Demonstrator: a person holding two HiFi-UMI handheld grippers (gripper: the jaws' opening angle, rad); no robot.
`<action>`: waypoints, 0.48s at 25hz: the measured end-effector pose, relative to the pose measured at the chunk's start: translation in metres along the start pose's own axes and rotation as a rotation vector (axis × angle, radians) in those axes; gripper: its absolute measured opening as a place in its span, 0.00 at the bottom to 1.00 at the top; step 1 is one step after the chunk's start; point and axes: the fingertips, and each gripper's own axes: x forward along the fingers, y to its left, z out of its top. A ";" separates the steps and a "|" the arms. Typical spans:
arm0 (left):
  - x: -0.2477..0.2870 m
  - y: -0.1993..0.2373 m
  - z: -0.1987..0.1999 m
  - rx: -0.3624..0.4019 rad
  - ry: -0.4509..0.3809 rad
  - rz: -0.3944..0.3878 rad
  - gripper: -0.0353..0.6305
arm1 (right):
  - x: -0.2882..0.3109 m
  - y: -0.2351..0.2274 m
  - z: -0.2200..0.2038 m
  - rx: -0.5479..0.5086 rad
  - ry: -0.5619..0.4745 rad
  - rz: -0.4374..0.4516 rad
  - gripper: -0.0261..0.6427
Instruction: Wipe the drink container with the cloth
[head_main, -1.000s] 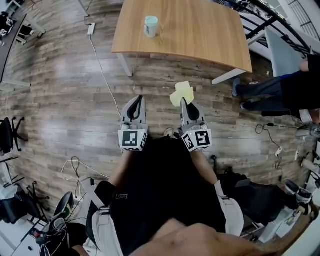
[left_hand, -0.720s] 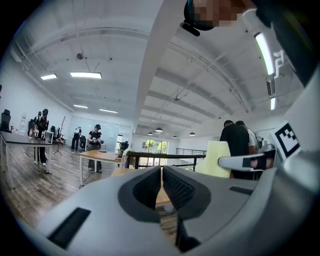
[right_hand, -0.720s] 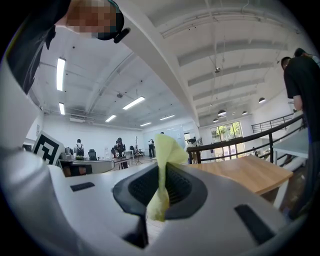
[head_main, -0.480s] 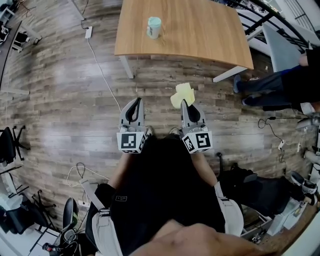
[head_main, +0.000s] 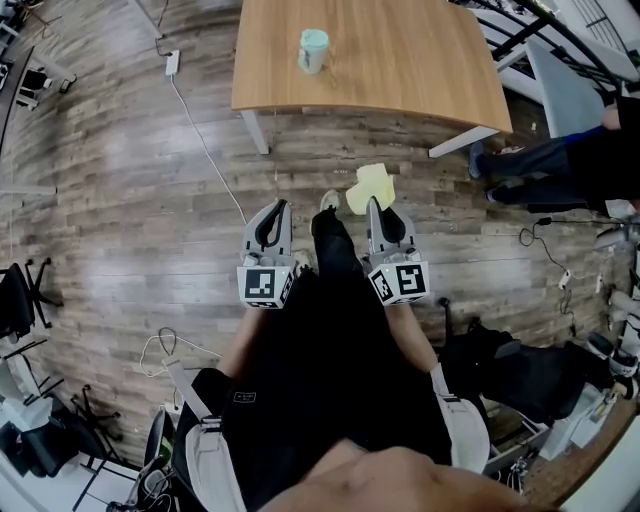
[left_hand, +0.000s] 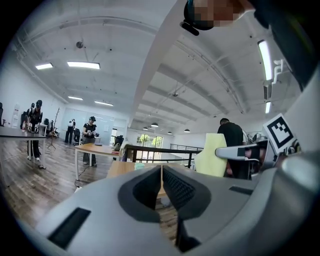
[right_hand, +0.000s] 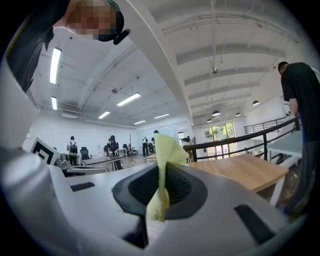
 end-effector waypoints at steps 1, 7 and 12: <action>0.005 0.001 0.000 0.001 -0.002 -0.003 0.09 | 0.004 -0.001 -0.001 0.000 0.000 0.001 0.10; 0.040 0.016 0.002 0.005 0.009 -0.017 0.09 | 0.046 -0.009 -0.009 0.024 0.001 0.011 0.10; 0.082 0.029 0.012 0.043 0.015 -0.042 0.09 | 0.083 -0.027 -0.003 0.044 -0.013 0.000 0.10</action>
